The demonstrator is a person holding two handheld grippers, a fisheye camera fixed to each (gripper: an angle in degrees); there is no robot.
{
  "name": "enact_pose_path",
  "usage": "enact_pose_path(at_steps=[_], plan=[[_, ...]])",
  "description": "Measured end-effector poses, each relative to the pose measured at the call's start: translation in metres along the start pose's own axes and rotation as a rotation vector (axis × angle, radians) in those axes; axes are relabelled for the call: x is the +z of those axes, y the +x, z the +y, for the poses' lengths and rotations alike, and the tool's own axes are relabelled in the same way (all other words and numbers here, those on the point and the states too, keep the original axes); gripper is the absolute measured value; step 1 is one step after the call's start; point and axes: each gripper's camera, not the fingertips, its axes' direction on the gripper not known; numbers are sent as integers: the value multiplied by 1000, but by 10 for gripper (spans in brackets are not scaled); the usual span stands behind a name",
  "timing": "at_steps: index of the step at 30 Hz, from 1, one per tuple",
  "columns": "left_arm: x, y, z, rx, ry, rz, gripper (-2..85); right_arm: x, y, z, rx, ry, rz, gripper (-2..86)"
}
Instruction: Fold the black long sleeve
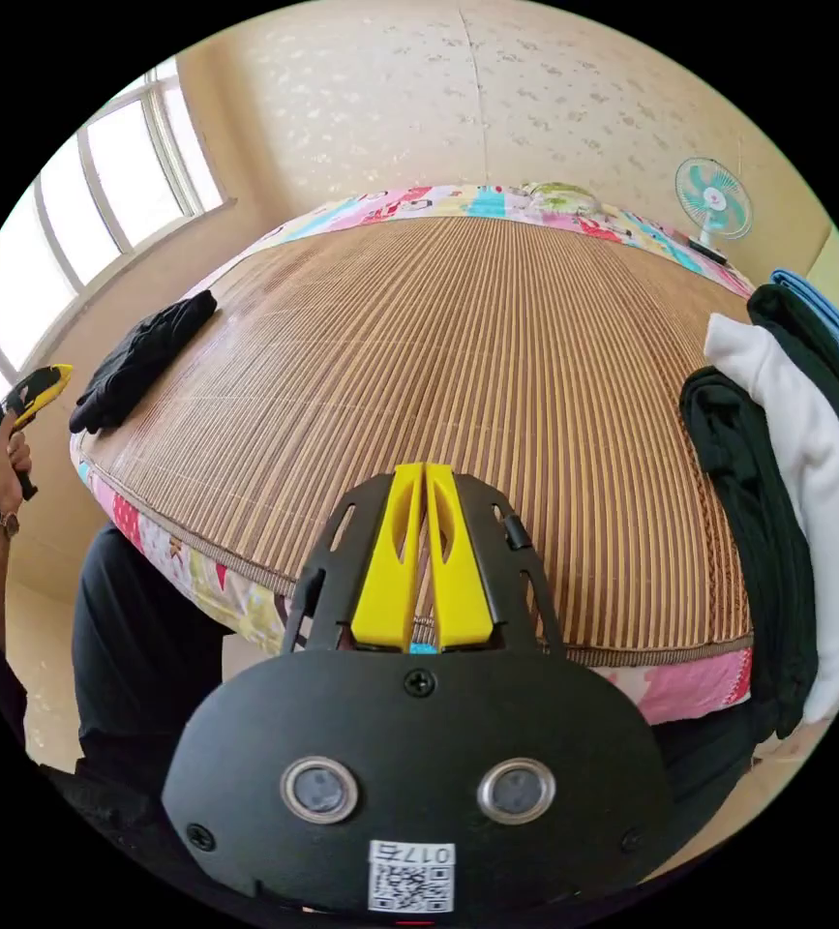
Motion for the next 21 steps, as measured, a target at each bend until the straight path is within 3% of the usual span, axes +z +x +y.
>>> enact_pose_path(at_steps=[3, 6, 8, 10, 11, 15, 17, 21], plan=[[53, -15, -69, 15, -83, -7, 88, 13, -18, 28, -105, 112, 82, 4], [148, -33, -90, -128, -378, 60, 69, 20, -23, 37, -144, 120, 87, 4], [141, -37, -80, -251, -254, 149, 38, 24, -16, 36, -119, 102, 38, 4], [97, -16, -60, -266, -18, 473, 16, 28, -10, 38, -98, 100, -9, 3], [84, -5, -53, -247, 16, 524, 13, 29, -10, 39, -105, 102, -8, 3], [-4, 82, 22, 105, 83, 763, 17, 37, -16, 44, -136, 114, 34, 3], [-18, 103, 61, 151, -4, 832, 27, 39, -9, 46, -93, 126, -7, 3], [-4, 112, 125, 43, -334, 892, 74, 42, 3, 49, -49, 153, -56, 3]])
